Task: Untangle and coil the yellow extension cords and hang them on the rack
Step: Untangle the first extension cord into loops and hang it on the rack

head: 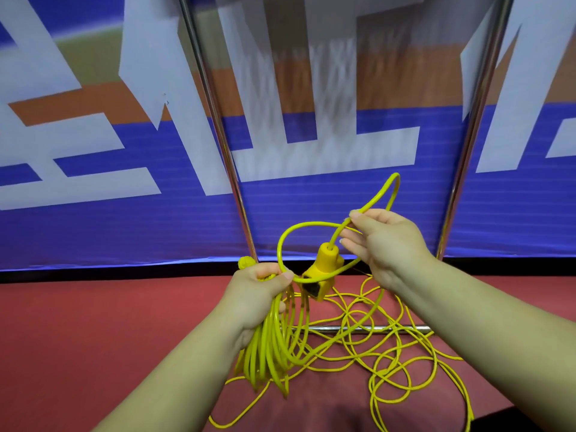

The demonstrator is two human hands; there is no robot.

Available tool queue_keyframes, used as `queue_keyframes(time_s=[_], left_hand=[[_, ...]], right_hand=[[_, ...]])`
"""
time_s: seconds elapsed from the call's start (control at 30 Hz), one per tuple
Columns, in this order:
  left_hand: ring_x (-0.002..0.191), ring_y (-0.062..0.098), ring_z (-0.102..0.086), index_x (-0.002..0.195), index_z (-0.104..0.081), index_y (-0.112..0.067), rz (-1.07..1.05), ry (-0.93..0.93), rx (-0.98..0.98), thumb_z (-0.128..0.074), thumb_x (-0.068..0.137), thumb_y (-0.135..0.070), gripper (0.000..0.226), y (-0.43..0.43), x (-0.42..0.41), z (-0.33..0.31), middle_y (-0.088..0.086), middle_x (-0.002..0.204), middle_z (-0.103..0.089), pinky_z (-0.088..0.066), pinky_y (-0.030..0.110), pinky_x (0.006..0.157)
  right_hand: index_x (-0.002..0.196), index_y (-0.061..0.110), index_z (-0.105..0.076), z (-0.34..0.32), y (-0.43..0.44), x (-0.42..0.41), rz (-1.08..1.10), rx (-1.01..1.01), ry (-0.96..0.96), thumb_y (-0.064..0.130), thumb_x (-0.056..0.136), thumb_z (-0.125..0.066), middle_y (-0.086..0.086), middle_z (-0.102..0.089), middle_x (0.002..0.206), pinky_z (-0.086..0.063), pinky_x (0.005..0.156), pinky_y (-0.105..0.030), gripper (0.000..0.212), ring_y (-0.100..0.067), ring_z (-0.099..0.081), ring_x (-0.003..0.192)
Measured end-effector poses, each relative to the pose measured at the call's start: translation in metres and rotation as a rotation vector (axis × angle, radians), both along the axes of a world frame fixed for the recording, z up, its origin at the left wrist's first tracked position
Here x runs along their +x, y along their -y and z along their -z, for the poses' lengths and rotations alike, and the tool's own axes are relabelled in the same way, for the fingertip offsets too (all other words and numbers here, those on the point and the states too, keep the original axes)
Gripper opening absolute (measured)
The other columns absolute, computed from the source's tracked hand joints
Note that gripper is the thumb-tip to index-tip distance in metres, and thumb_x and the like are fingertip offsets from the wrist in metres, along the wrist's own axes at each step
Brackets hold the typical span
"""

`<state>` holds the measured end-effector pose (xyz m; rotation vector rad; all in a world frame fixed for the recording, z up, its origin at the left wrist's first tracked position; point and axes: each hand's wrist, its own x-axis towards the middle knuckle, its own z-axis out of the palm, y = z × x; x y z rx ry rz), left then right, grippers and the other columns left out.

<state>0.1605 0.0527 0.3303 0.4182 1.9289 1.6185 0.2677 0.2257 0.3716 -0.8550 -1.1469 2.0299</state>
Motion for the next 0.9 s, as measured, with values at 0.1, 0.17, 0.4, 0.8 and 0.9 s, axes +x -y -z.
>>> queue_keyframes(time_s=[0.1,0.17,0.4,0.8,0.9], left_hand=[[0.044,0.017,-0.050,0.101,-0.072,-0.006,0.059,0.057,0.008,-0.071,0.092,-0.014,0.013,0.002,0.004,0.000,0.011,0.067,-0.058,-0.043,0.023,0.042],[0.045,0.017,-0.051,0.101,-0.073,-0.008,0.082,0.053,-0.020,-0.073,0.090,-0.017,0.014,0.002,0.006,0.004,0.014,0.071,-0.057,-0.043,0.024,0.043],[0.043,0.017,-0.053,0.104,-0.072,-0.009,-0.018,0.028,-0.111,-0.076,0.088,-0.016,0.018,-0.003,-0.004,0.027,0.010,0.062,-0.061,-0.045,0.025,0.045],[0.047,0.019,-0.055,0.104,-0.068,-0.011,-0.367,0.014,-0.102,-0.076,0.088,-0.013,0.018,0.015,-0.055,0.051,0.010,0.068,-0.064,-0.047,0.026,0.047],[0.047,0.020,-0.056,0.105,-0.069,-0.011,-0.386,-0.031,-0.076,-0.076,0.088,-0.015,0.018,0.018,-0.062,0.050,0.011,0.069,-0.064,-0.047,0.027,0.049]], right_hand=[[0.084,0.010,-0.060,-0.001,-0.009,0.000,0.059,-0.001,-0.016,0.013,0.095,-0.065,-0.010,-0.067,0.081,-0.061,0.060,-0.024,0.013,-0.020,-0.071,0.076],[0.087,0.009,-0.060,-0.001,-0.014,0.001,0.061,-0.038,-0.032,0.013,0.096,-0.064,-0.010,-0.067,0.083,-0.061,0.062,-0.025,0.010,-0.020,-0.071,0.079],[0.097,0.016,-0.065,-0.010,-0.022,0.008,-0.131,-0.099,-0.051,0.023,0.099,-0.059,0.002,-0.075,0.080,-0.045,0.060,-0.019,0.009,-0.012,-0.072,0.085],[0.096,0.008,-0.075,0.001,-0.055,0.033,-0.574,0.303,0.440,0.019,0.096,-0.054,0.001,-0.046,0.062,-0.026,0.051,-0.027,0.024,-0.011,-0.038,0.049],[0.091,0.009,-0.076,0.007,-0.064,0.037,-0.521,0.530,0.641,0.018,0.092,-0.059,0.000,-0.048,0.061,-0.028,0.046,-0.025,0.020,-0.013,-0.038,0.049]])
